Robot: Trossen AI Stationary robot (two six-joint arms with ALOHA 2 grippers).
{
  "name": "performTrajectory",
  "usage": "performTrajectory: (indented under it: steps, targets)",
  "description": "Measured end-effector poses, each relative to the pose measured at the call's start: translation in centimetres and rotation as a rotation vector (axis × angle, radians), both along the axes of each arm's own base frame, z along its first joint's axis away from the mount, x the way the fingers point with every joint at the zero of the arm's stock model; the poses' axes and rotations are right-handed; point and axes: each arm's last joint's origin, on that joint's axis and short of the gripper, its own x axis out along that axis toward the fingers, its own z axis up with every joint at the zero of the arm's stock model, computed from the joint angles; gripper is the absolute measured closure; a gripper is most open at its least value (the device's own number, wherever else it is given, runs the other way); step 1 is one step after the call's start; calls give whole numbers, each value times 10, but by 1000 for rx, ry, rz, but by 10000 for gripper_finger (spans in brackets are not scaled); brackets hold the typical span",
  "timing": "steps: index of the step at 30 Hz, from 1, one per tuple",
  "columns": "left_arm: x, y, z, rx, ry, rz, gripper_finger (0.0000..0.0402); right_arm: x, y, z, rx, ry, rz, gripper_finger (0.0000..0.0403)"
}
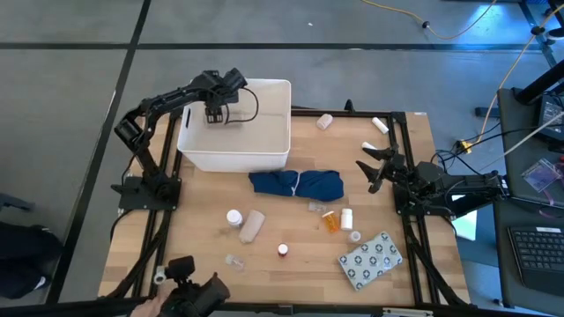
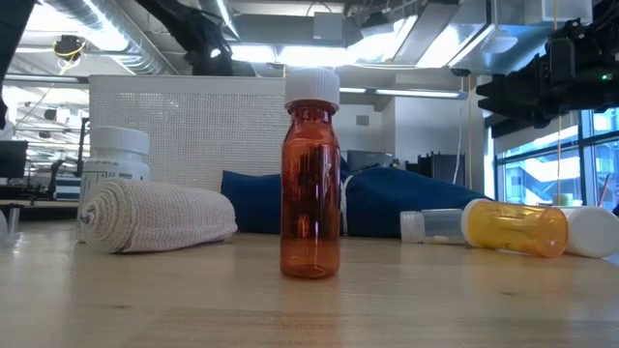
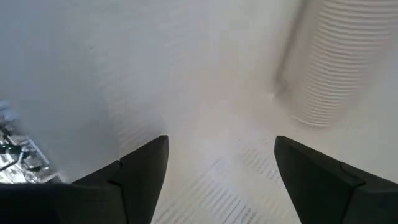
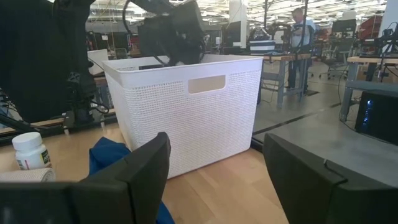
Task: Pick & place medical supplies in basket/bin
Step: Put the left white pill bottle into the white container
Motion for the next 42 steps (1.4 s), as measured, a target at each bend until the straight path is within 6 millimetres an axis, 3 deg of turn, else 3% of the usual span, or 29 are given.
performTrajectory:
  steps: [5,10,14,18,22,29,35,42]
  targets:
    - [0,-17,51,105,-222,2,115,0,0,0,0,0,0,146]
    - [-8,-61,119,135,-644,-47,115,0,0,0,0,0,0,146]
    - [-20,-107,157,-35,-1037,-130,116,0,0,0,0,0,0,146]
    - [-26,-152,175,-334,-1289,-235,116,0,0,0,-1,0,0,146]
    - [-14,-194,177,-522,-1316,-302,116,0,0,0,0,0,0,146]
    - [20,-263,159,-536,-1187,-302,116,0,0,0,22,-13,2,146]
    - [41,-308,126,-561,-1036,-125,116,0,0,0,39,-22,4,146]
    - [71,-346,86,-586,-904,0,116,0,0,0,23,-13,2,146]
